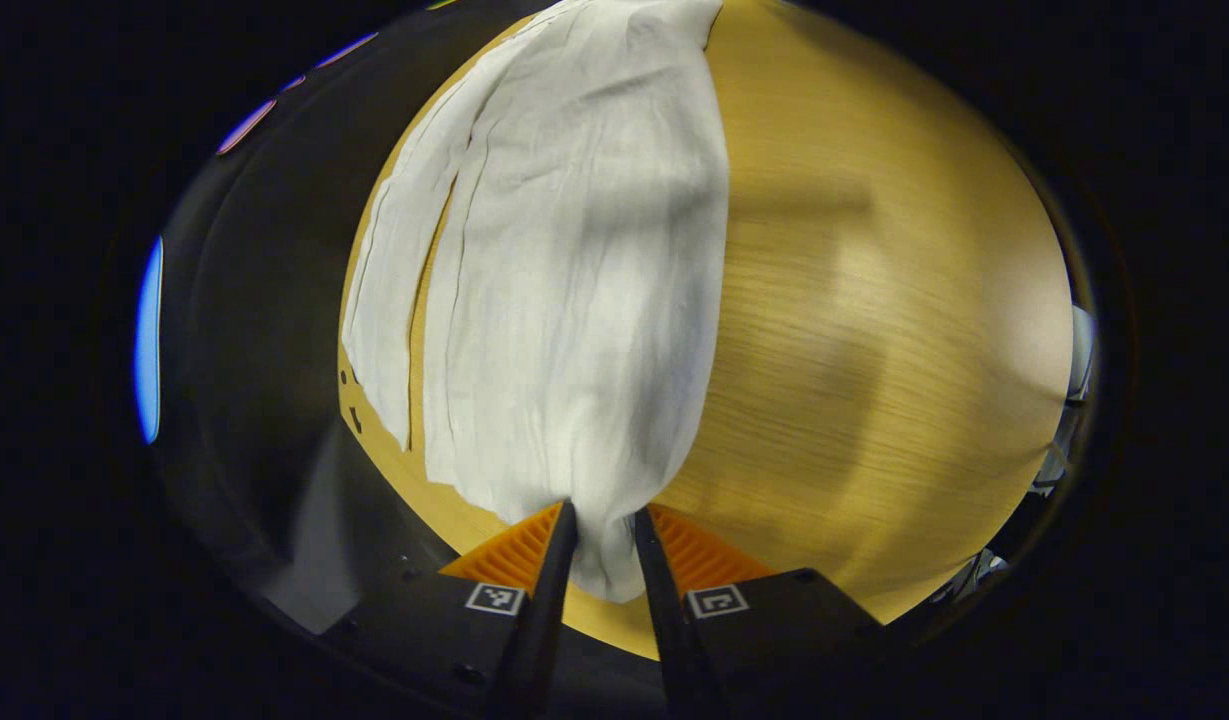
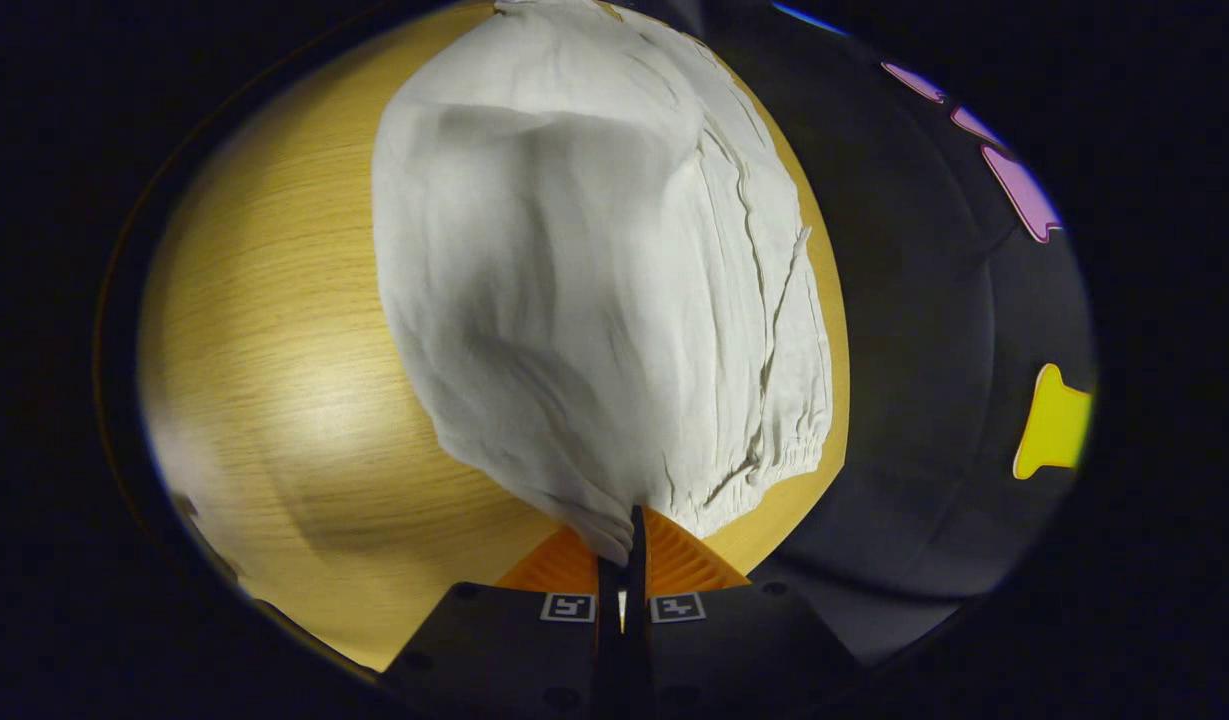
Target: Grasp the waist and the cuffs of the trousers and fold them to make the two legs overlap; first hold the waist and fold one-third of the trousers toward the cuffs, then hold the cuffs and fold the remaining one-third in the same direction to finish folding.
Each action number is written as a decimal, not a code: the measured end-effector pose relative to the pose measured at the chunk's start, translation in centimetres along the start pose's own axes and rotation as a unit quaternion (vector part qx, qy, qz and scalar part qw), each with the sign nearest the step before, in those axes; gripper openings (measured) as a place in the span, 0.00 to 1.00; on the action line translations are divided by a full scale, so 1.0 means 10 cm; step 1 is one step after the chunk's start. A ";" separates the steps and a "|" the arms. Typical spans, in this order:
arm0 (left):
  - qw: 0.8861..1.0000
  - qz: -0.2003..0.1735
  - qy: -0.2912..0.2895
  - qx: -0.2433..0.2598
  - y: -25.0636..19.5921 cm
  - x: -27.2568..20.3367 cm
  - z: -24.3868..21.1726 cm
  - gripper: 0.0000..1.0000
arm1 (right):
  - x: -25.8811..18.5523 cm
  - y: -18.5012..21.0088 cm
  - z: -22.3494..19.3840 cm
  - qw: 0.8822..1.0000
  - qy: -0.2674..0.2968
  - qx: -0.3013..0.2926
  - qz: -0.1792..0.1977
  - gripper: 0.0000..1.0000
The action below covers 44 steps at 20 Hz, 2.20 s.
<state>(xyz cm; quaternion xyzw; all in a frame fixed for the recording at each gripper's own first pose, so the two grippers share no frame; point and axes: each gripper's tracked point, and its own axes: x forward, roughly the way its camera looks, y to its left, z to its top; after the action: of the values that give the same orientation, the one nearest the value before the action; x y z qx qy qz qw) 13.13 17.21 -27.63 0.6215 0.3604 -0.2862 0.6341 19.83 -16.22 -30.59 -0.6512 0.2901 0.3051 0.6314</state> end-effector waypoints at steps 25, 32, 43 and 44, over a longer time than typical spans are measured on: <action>0.954 0.273 -0.054 -0.113 1.31 -0.57 0.32 0.05 | -0.33 -0.96 0.10 0.974 -0.032 0.159 -0.157 0.05; 0.927 0.324 -0.083 -0.166 2.18 -0.51 0.58 0.05 | -0.15 -1.58 0.27 0.941 -0.049 0.281 -0.183 0.05; 0.864 0.347 -0.136 -0.338 3.56 -0.02 0.99 0.05 | 0.41 -2.49 0.38 0.847 -0.098 0.466 -0.237 0.05; 0.864 0.338 -0.131 -0.350 3.59 0.15 1.02 0.05 | 0.49 -2.52 0.40 0.844 -0.099 0.473 -0.235 0.05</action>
<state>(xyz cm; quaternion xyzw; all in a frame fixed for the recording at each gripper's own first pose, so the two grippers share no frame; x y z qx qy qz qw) 44.20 9.49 -8.30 0.3994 0.1182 0.0111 0.9091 42.10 -11.33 -18.13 -0.2887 0.1734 0.0370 0.9409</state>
